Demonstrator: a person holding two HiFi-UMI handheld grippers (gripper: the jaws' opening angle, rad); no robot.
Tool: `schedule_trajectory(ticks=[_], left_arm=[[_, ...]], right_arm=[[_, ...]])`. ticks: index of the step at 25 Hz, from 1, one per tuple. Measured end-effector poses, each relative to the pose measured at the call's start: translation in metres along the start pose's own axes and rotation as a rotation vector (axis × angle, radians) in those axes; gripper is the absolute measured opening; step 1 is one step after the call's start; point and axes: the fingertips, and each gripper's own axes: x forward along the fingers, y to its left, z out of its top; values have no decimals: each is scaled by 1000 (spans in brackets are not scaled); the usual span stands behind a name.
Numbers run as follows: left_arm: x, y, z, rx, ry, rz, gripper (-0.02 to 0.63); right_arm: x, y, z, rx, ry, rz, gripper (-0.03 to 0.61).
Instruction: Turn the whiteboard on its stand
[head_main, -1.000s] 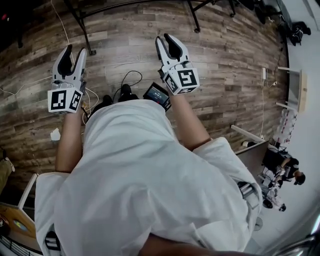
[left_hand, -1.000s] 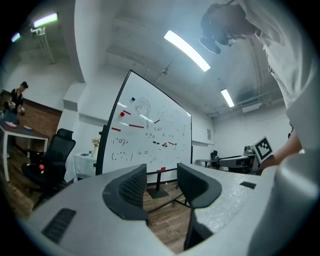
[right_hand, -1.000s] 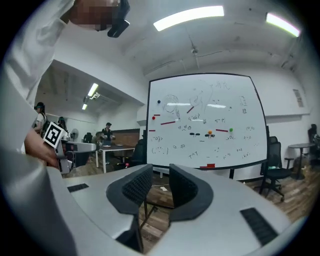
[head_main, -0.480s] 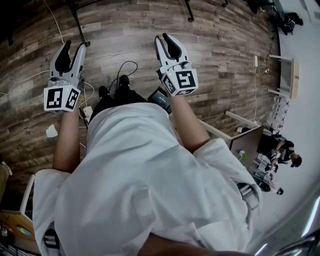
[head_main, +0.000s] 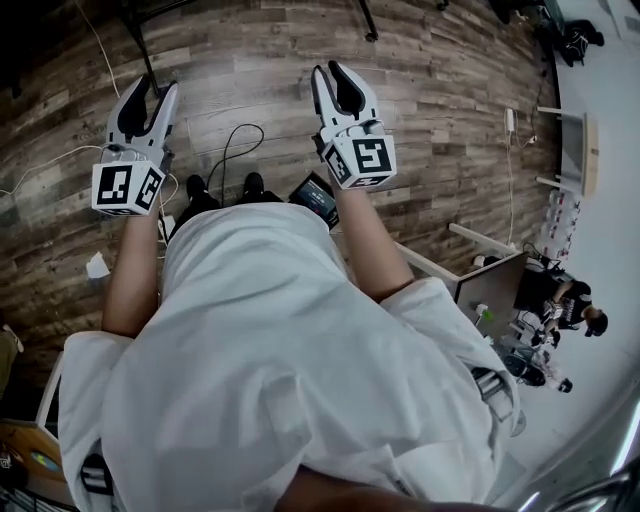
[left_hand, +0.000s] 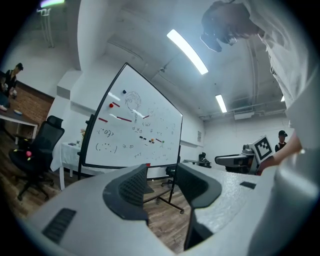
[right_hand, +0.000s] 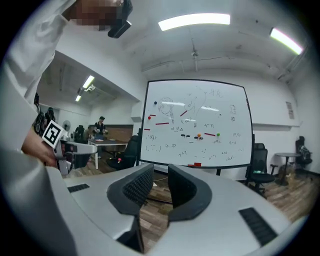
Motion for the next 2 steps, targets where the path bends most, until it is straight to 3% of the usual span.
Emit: schedule_trajectory(ticks=[2], left_arm=[[10,-23,-5,-19,8,-2,193]], right_arm=[[-13,-15,-3,-43,11,7,87]])
